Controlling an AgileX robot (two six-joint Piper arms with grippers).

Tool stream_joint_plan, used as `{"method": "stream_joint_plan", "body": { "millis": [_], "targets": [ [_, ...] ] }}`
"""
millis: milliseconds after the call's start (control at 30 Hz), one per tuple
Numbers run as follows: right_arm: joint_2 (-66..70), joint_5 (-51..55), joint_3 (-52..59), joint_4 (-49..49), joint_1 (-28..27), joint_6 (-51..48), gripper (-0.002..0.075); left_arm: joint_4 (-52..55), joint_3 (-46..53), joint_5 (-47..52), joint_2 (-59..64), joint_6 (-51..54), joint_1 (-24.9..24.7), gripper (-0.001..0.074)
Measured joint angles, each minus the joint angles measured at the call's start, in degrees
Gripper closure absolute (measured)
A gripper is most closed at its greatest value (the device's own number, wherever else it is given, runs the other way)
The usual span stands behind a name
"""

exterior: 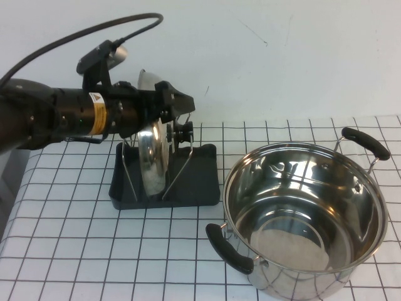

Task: Put pot lid on rack

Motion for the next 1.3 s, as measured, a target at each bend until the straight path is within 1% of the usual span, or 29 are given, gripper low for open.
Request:
{"method": "stream_joint_plan", "body": {
  "millis": [100,200,267,333,400,433,500,567,633,700,800,900,933,967,1067,1133,1200,1233,1300],
  "targets": [
    [0.0,-1.0,0.0,0.0,0.0,0.6,0.0725,0.1,0.0,-0.4,-1.4,0.0,1.0,0.0074],
    [0.0,-1.5,0.0,0.0,0.0,0.8,0.0725,0.1,0.1,-2.8,-2.8,0.1,3.1,0.0075],
    [-0.1,-1.5,0.0,0.0,0.0,0.7,0.0725,0.3,0.1,-5.3,-3.8,0.1,5.0,0.0092],
    [-0.2,-1.2,-0.1,0.0,0.0,0.3,0.0725,0.6,0.1,-7.4,-5.0,0.1,7.3,0.013],
    [-0.2,-1.1,-0.8,0.0,0.0,-1.2,0.0725,0.6,0.1,-9.1,-6.8,0.1,9.3,0.0193],
    [-0.2,-0.7,-1.3,0.0,0.0,-2.3,0.0725,0.6,0.1,-9.8,-7.8,0.1,10.2,0.024],
    [-0.2,1.3,-2.7,0.0,0.0,-5.1,0.0725,0.6,0.1,-10.6,-10.1,0.1,11.6,0.0366],
    [-0.2,5.3,-4.5,0.0,0.0,-8.7,0.0725,0.6,0.1,-11.0,-13.0,1.1,12.2,0.0524],
    [-0.2,9.5,-6.6,0.1,0.0,-12.0,0.0725,0.6,-0.5,-12.1,-15.5,4.2,12.3,0.0636],
    [-0.2,14.3,-8.3,0.4,0.0,-16.2,0.0725,0.6,-1.9,-13.2,-18.0,7.5,12.3,0.0687],
    [-0.2,24.5,-10.3,0.7,0.0,-24.9,0.0725,0.6,-4.8,-12.7,-21.6,11.8,12.2,0.0717],
    [-0.2,39.8,-11.6,5.5,0.0,-34.9,0.0725,0.6,-7.7,-7.1,-25.0,19.0,12.2,0.0727],
    [0.0,46.8,-12.1,8.6,0.0,-39.1,0.0725,0.6,-8.6,-3.7,-26.1,22.6,12.2,0.0728],
    [0.1,54.0,-12.5,12.1,0.0,-43.4,0.0725,0.6,-8.9,0.5,-27.0,26.6,12.2,0.0729],
    [0.3,70.0,-13.0,22.8,0.0,-54.6,0.0726,0.5,-9.4,15.6,-28.5,37.7,12.1,0.0729],
    [-0.1,74.6,-12.9,29.8,0.0,-59.1,0.0726,-0.2,-9.2,24.7,-28.8,45.3,12.1,0.0729],
    [-1.4,76.3,-13.1,36.1,0.0,-61.4,0.0727,-2.6,-7.8,34.3,-28.9,53.1,12.1,0.0729],
    [-2.4,76.8,-13.1,39.8,0.0,-62.8,0.0727,-6.0,-7.1,38.9,-28.9,58.6,12.1,0.0729],
    [-4.7,77.6,-13.2,48.0,0.0,-66.1,0.0727,-16.0,-6.3,47.8,-28.6,71.0,12.1,0.0731]
  ]
}}
